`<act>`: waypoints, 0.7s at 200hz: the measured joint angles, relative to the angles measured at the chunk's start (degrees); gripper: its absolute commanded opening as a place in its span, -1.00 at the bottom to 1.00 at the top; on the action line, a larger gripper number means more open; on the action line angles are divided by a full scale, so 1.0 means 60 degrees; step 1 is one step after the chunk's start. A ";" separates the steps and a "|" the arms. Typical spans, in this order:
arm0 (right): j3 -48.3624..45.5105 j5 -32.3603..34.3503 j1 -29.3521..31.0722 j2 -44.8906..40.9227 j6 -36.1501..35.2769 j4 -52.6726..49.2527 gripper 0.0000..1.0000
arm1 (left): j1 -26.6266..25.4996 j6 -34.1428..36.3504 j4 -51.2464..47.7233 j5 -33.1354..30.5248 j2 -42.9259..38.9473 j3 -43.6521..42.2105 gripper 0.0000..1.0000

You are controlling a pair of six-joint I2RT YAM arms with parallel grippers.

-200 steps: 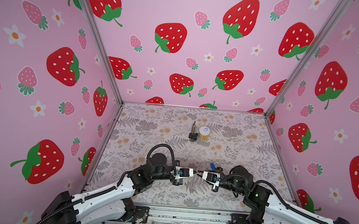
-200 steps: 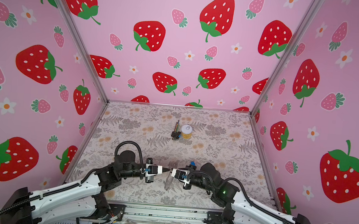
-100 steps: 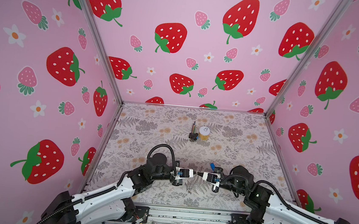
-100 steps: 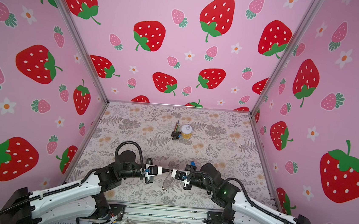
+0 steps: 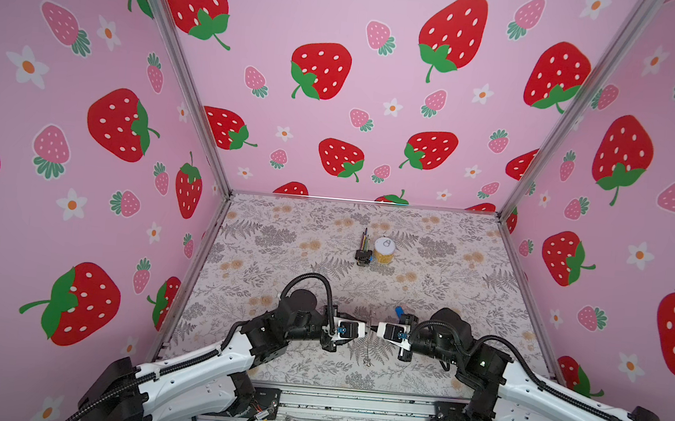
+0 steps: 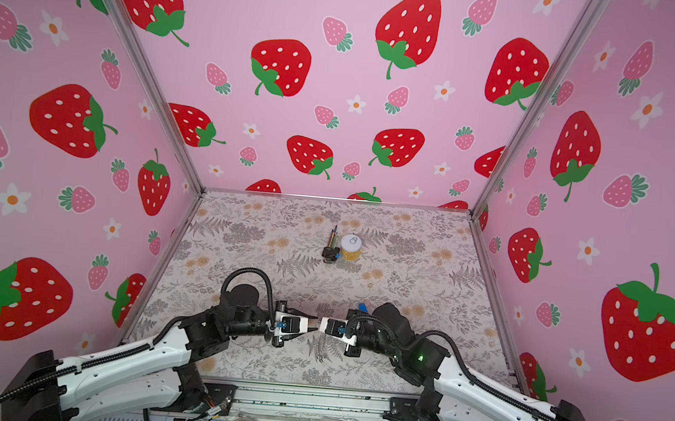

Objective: Put the keys on the keyring
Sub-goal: 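Grasp the plate edge with the left gripper beside the right gripper, then release the plate with the right gripper and move it toward the blue key tag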

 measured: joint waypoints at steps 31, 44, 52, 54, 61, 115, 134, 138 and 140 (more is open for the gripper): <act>0.0018 -0.0069 0.0000 0.0153 0.0004 0.0004 -1.00 | -0.0011 0.0015 -0.0044 0.0000 0.0051 0.0018 -0.48; 0.0018 -0.0095 0.0000 0.0215 0.0004 0.0000 -1.00 | -0.0018 0.0029 -0.0058 -0.0033 0.0055 0.0018 -0.49; 0.0018 -0.0117 0.0000 0.0244 0.0004 0.0004 -1.00 | -0.0025 0.0029 -0.0080 -0.0062 0.0055 0.0018 -0.50; 0.0018 -0.0124 0.0000 0.0251 0.0004 0.0004 -1.00 | -0.0029 0.0029 -0.0084 -0.0066 0.0055 0.0018 -0.50; 0.0018 -0.0146 0.0000 0.0273 0.0004 0.0011 -1.00 | -0.0029 0.0029 -0.0098 -0.0073 0.0058 0.0022 -0.51; 0.0189 -0.0270 0.0000 0.0317 0.0011 0.0022 -1.00 | -0.0044 0.0084 -0.0186 -0.0171 0.0211 0.0186 -0.59; 0.0193 -0.0328 0.0000 0.0324 0.0011 0.0029 -1.00 | -0.0044 0.0106 -0.0197 -0.0182 0.0266 0.0222 -0.74; 0.0193 -0.0346 0.0000 0.0331 0.0011 0.0033 -1.00 | -0.0047 0.0157 -0.0208 -0.0182 0.0273 0.0222 -0.75; 0.0193 -0.0350 0.0000 0.0335 0.0011 0.0033 -1.00 | -0.0044 0.0135 -0.0215 -0.0175 0.0277 0.0226 -0.77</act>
